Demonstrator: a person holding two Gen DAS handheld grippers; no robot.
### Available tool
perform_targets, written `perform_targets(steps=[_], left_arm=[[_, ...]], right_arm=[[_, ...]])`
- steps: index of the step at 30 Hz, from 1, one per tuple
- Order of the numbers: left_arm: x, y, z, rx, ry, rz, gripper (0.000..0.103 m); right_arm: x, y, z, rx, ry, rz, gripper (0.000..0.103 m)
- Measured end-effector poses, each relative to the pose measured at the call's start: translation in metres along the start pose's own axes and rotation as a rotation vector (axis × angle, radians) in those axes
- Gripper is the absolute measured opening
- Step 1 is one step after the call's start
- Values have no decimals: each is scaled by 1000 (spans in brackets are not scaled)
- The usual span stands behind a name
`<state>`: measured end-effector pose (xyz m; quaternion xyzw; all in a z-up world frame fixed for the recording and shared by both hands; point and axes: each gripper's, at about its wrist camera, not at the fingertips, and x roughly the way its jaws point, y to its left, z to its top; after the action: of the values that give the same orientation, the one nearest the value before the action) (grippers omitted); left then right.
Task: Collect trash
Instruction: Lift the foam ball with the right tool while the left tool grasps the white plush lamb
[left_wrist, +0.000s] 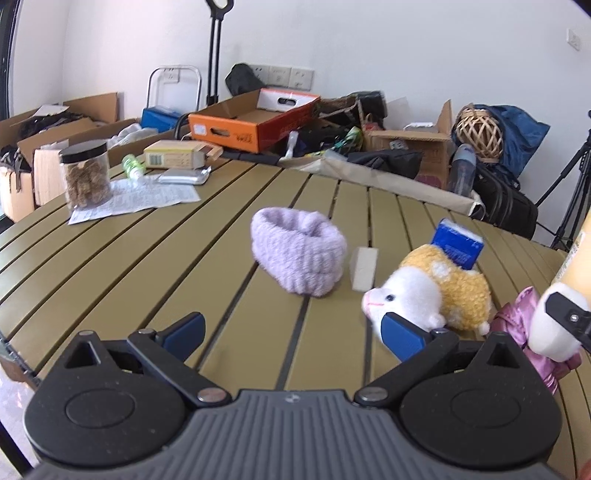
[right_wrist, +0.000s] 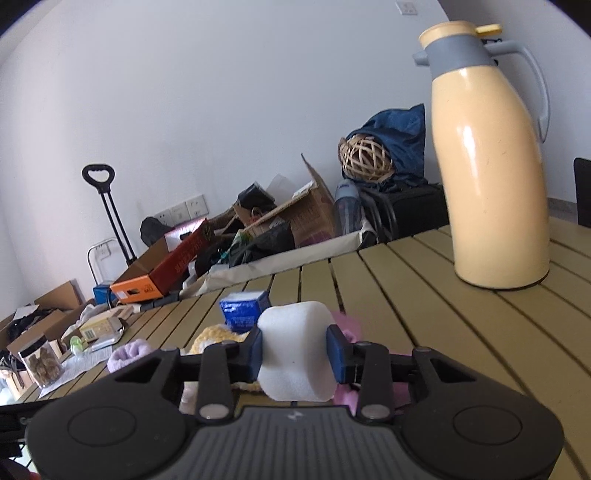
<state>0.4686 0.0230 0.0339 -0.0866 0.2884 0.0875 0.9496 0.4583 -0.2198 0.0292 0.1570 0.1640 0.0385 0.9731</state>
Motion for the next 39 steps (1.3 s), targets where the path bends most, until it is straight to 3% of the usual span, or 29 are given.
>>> perform_targets(steps=[5,10,18,24,32,35,39], left_arm=[[6,-23,-1,33,-44,-24,103],[12,-54,-3,126,-101,-8,103],[40,-94,-13,286,-87,32,103],[58,-104,-14,328,-65,13,103],[65,-106,-8,304,-51,-24,102],[67,-105,-7,303,-37,-50,94],[71,-103,-7,294,-8,-71,66]], right_arm=[[-16,-18,6,-7,-40,-27,35],[-32,-42,8,-24,-66,-77,35],[-48,-81,9,-11,-65,-149,35],[-53,-93,7,-20,-74,-187,35],[-48,-93,2,-44,-50,-193,35],[-48,-90,1,-49,-50,-192,35],[-49,-90,1,-51,-54,-190,35]])
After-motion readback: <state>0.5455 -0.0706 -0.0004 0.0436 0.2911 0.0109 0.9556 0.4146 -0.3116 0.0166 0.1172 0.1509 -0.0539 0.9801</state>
